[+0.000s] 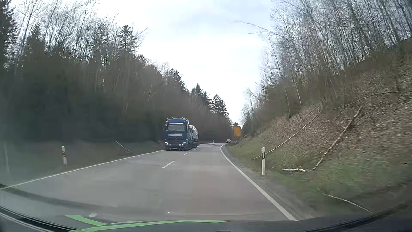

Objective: Follow the waypoints while adhering to traffic rules and regulations

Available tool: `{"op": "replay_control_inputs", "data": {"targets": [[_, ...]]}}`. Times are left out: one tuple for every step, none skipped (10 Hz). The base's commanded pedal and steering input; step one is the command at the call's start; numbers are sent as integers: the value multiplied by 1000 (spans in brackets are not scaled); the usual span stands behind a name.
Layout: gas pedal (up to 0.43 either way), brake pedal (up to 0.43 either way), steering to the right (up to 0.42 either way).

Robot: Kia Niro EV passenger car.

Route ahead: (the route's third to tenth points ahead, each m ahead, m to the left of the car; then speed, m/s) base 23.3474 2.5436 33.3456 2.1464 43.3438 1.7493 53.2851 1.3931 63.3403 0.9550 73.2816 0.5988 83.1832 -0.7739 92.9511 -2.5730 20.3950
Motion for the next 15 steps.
{"op": "replay_control_inputs", "data": {"targets": [[311,0,8],[311,0,7],[311,0,7],[311,0,8],[311,0,7],[311,0,7],[311,0,7],[299,0,7],[299,0,7],[287,0,7],[280,0,7],[280,0,8],[268,0,8],[260,0,8],[260,0,8]]}}
